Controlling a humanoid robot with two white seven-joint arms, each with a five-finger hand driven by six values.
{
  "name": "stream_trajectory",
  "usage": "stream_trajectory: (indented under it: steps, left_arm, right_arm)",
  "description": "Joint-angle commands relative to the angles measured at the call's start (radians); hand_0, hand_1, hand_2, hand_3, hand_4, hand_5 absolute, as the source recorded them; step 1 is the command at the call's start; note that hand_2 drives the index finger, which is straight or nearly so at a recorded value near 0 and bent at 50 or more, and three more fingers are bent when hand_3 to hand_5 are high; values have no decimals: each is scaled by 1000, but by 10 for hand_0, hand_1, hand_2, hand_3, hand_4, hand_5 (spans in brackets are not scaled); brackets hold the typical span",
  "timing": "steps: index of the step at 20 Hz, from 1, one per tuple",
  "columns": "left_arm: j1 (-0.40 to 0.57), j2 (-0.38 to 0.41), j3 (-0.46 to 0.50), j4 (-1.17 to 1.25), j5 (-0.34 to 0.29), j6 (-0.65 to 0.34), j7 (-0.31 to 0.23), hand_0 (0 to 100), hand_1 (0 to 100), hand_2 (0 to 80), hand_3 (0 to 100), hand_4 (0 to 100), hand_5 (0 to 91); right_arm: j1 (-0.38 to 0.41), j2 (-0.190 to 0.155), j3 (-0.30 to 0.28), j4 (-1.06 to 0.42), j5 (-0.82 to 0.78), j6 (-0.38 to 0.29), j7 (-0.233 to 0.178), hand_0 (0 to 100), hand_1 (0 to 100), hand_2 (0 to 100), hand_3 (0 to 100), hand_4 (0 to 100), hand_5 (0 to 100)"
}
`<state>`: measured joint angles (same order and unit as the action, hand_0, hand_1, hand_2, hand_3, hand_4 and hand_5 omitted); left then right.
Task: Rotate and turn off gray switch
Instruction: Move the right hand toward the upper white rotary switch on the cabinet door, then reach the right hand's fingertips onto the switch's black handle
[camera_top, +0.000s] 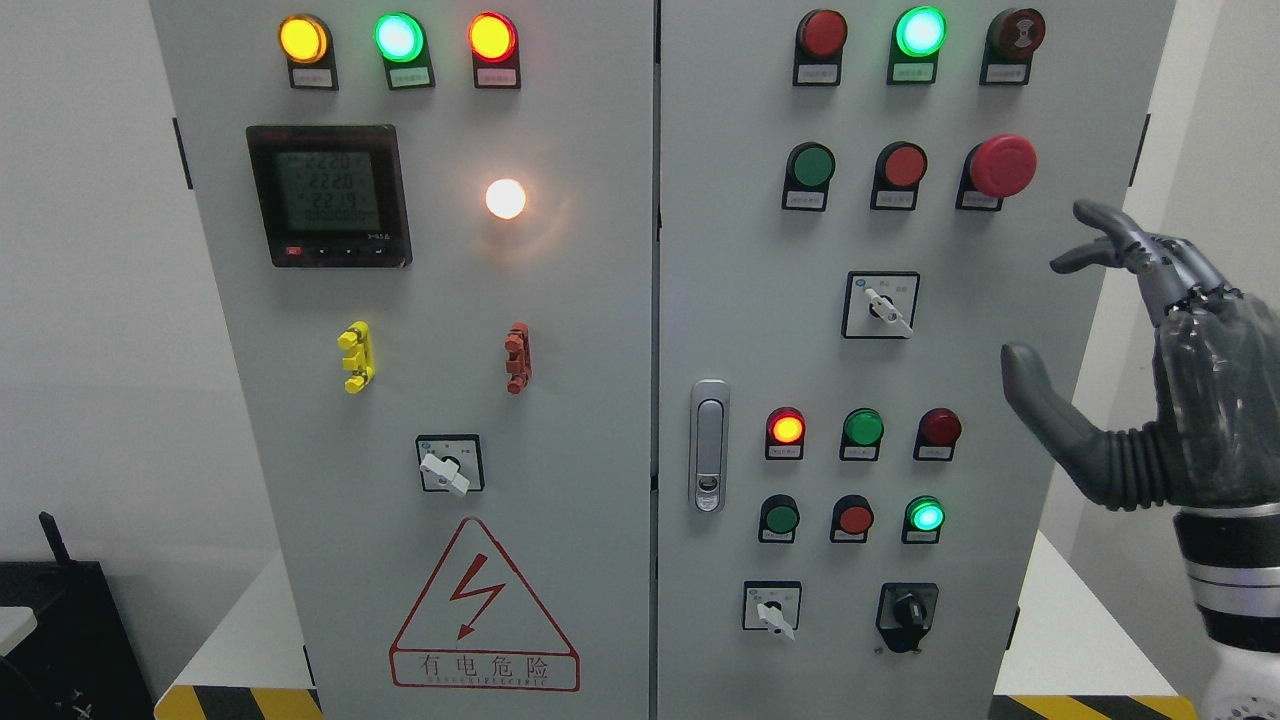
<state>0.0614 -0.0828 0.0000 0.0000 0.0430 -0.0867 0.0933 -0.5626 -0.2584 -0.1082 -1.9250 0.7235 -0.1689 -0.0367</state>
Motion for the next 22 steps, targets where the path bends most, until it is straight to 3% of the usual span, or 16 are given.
stream_trajectory:
  steps: [1, 5, 7, 14, 22]
  left_arm:
    - [0, 0, -2, 14, 0, -1, -1, 120, 389, 0, 0, 0, 0]
    - [0, 0, -2, 14, 0, -1, 0, 120, 389, 0, 0, 0, 0]
    - [0, 0, -2, 14, 0, -1, 0, 120, 389, 0, 0, 0, 0]
    - [0, 0, -2, 14, 0, -1, 0, 120, 389, 0, 0, 0, 0]
    - [0, 0, -2, 14, 0, -1, 0, 120, 389, 0, 0, 0, 0]
  right_arm:
    - [1, 90, 61, 0, 7, 40, -8, 277, 408, 262, 615, 680, 831]
    - [-5, 133, 99, 0, 45, 143, -28, 157, 420, 345, 655, 724, 905]
    - [-3, 157, 114, 1, 54, 152, -32, 127, 417, 374, 685, 761, 982]
    - [-6, 229, 171, 3, 102, 264, -35, 90, 414, 437, 734, 809, 1000]
    - [-46, 240, 185, 38, 129, 356, -57, 35, 409, 483, 752, 828, 1000]
